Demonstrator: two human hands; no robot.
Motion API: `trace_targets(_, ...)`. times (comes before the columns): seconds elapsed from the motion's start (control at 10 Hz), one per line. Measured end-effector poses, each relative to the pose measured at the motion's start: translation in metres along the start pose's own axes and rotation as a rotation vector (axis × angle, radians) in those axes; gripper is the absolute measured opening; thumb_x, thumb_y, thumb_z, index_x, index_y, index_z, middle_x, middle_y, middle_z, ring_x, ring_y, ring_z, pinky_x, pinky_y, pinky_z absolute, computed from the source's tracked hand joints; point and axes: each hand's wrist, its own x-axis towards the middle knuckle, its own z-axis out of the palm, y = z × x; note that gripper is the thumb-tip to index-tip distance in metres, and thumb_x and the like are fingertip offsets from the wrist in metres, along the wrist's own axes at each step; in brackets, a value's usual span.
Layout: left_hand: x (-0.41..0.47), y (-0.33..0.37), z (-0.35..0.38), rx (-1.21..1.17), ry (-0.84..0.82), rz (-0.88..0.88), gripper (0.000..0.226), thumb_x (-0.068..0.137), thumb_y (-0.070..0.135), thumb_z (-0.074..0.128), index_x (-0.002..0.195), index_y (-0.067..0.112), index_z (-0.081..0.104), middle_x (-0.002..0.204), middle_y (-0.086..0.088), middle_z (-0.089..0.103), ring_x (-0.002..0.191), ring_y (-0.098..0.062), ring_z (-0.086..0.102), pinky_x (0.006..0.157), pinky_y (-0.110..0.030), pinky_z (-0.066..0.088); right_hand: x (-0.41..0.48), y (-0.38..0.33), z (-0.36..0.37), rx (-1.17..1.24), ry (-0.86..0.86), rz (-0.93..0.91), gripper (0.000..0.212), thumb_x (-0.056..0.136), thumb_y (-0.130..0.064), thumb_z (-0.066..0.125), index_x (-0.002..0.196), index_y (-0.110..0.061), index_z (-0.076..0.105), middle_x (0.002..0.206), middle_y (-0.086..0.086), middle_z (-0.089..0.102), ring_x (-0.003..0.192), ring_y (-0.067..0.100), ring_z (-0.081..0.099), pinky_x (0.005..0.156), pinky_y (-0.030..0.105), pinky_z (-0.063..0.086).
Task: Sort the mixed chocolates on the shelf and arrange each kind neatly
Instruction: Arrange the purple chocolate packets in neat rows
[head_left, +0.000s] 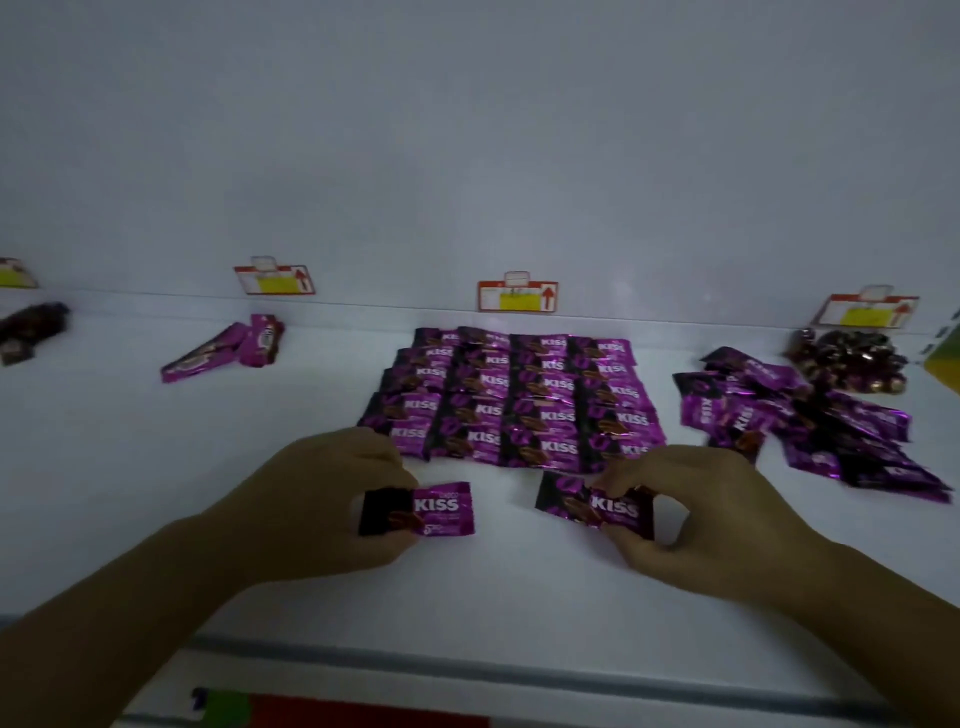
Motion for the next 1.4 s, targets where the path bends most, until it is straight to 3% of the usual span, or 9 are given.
trace_targets(0.1,-0.013,-0.02,-0.014,0.004,0.019,0.038,0.05,0.072,0.074,0.045,0.097,0.037,0.067,0.09,0.019,0.062,0.08,0.001,0.056,0.064,-0.006,0.04,0.018,-0.011,0.021,-0.009,0.0,-0.035,0.022,0.07,-0.038,0.067,0.089,-0.026,0.067,0.077,-0.013,0.068,0.066,0.001,0.061,0.06,0.019,0.051)
trace_targets(0.2,-0.013,-0.027,-0.022,0.023,0.046,0.149,0.046,0.073,0.063,0.045,0.092,0.03,0.071,0.081,0.013,0.065,0.069,-0.002,0.058,0.054,-0.009,0.043,0.036,-0.021,0.043,-0.026,0.001,-0.077,0.024,0.071,-0.037,0.067,0.092,-0.026,0.065,0.08,-0.01,0.069,0.069,0.004,0.064,0.06,0.022,0.054)
trace_targets(0.4,0.0,-0.039,-0.019,-0.044,0.12,0.26,0.042,0.076,0.059,0.049,0.098,0.028,0.069,0.081,0.012,0.064,0.071,-0.004,0.056,0.055,-0.018,0.051,0.053,-0.029,0.067,-0.147,0.029,-0.129,0.023,0.073,-0.034,0.068,0.092,-0.024,0.06,0.081,-0.003,0.07,0.069,0.013,0.066,0.056,0.029,0.054)
trace_targets(0.6,0.003,-0.043,-0.003,-0.117,0.173,0.249,0.038,0.076,0.054,0.054,0.098,0.028,0.07,0.094,0.012,0.062,0.089,-0.001,0.048,0.071,-0.022,0.049,0.052,-0.032,0.077,-0.196,0.051,-0.142,0.016,0.073,-0.031,0.071,0.082,-0.019,0.067,0.096,-0.005,0.072,0.083,0.008,0.064,0.077,0.023,0.047)
trace_targets(0.9,0.002,-0.045,0.004,-0.228,0.176,0.18,0.04,0.075,0.053,0.054,0.101,0.027,0.069,0.097,0.014,0.063,0.094,0.003,0.046,0.08,-0.018,0.039,0.052,-0.028,0.082,-0.19,-0.027,-0.102,0.018,0.085,-0.033,0.064,0.091,-0.02,0.075,0.107,-0.007,0.07,0.106,0.012,0.059,0.086,0.036,0.049)
trace_targets(1.1,0.001,-0.046,0.005,-0.268,0.147,0.137,0.044,0.073,0.056,0.053,0.102,0.027,0.069,0.101,0.014,0.066,0.093,0.002,0.054,0.082,-0.02,0.045,0.053,-0.029,0.081,-0.209,-0.01,-0.1,0.021,0.087,-0.033,0.06,0.091,-0.019,0.075,0.108,-0.004,0.068,0.107,0.014,0.056,0.088,0.036,0.046)
trace_targets(1.2,0.0,-0.046,0.005,-0.275,0.144,0.123,0.045,0.072,0.056,0.052,0.102,0.027,0.069,0.1,0.014,0.066,0.09,0.005,0.052,0.081,-0.011,0.036,0.052,-0.029,0.082,-0.202,-0.012,-0.093,0.022,0.089,-0.033,0.059,0.093,-0.02,0.075,0.108,-0.005,0.067,0.108,0.013,0.056,0.088,0.035,0.046)
trace_targets(1.4,0.001,-0.046,0.003,-0.306,0.155,0.139,0.04,0.071,0.054,0.055,0.096,0.025,0.068,0.094,0.013,0.065,0.089,0.001,0.051,0.076,-0.021,0.048,0.052,-0.027,0.082,-0.181,-0.029,-0.063,0.022,0.088,-0.033,0.059,0.096,-0.02,0.075,0.108,-0.005,0.067,0.108,0.012,0.055,0.09,0.033,0.045)
